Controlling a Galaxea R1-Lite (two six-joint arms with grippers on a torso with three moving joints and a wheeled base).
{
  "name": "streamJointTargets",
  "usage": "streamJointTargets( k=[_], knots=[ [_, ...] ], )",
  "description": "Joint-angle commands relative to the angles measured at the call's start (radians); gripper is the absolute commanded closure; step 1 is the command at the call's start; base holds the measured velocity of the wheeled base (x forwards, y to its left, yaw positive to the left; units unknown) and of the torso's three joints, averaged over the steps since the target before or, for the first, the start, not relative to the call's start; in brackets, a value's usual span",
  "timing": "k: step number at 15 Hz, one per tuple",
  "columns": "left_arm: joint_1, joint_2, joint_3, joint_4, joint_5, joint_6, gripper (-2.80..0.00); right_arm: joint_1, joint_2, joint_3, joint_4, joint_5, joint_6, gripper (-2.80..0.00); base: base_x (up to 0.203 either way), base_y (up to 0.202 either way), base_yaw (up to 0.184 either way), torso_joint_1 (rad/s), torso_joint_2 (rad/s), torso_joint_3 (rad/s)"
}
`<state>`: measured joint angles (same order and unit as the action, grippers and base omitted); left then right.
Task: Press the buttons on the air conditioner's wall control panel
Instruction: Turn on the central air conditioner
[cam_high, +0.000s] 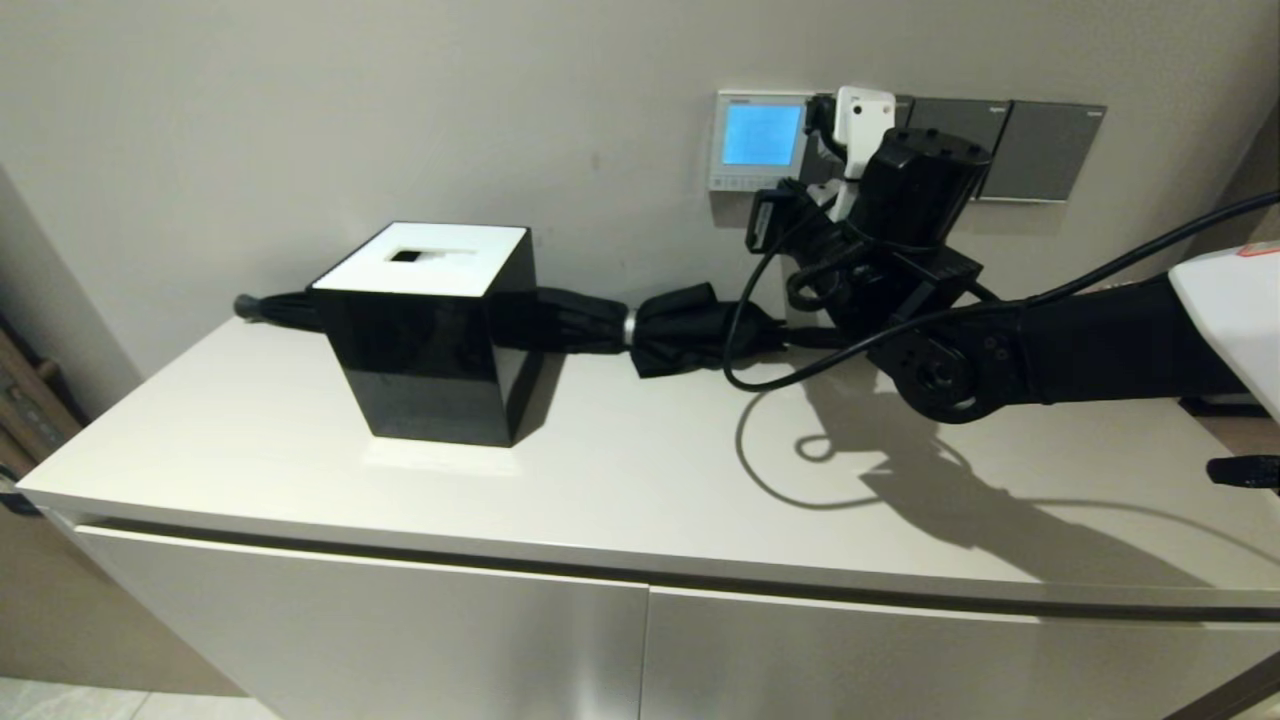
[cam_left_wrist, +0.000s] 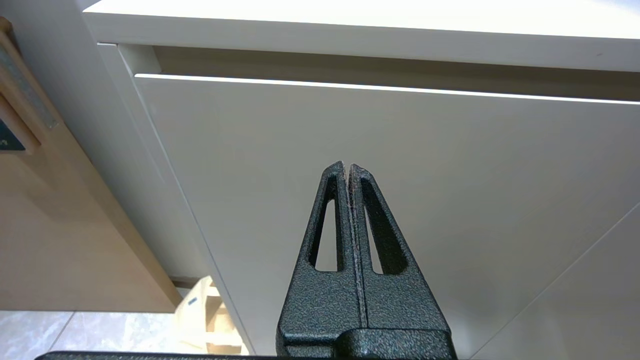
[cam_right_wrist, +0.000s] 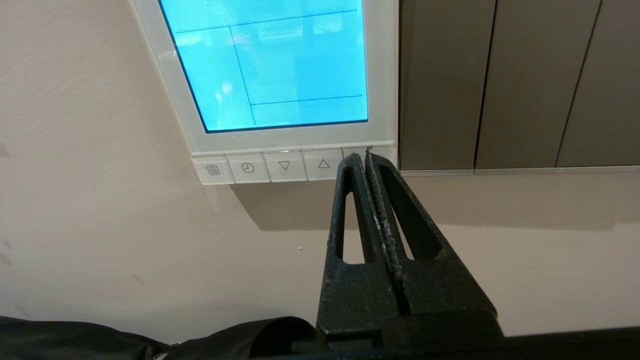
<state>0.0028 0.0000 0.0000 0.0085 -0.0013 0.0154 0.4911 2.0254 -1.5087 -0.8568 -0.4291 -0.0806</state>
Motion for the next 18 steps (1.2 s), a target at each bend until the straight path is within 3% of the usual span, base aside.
streamJointTargets(
  k=[1,14,18],
  knots=[
    [0.0,0.0,0.0,-0.001,0.0,0.0,0.0,0.0,0.004,0.001,-0.005,-0.002,-0.001,0.0,0.0,0.0,0.0,0.0,0.0,0.0],
    [0.0,0.0,0.0,0.0,0.0,0.0,0.0,0.015,-0.008,0.026,-0.032,-0.013,-0.007,0.0,0.0,0.0,0.0,0.0,0.0,0.0],
    [0.0,0.001,0.0,0.0,0.0,0.0,0.0,0.045,-0.008,0.056,-0.165,-0.078,-0.124,0.0,0.0,0.0,0.0,0.0,0.0,0.0]
  ],
)
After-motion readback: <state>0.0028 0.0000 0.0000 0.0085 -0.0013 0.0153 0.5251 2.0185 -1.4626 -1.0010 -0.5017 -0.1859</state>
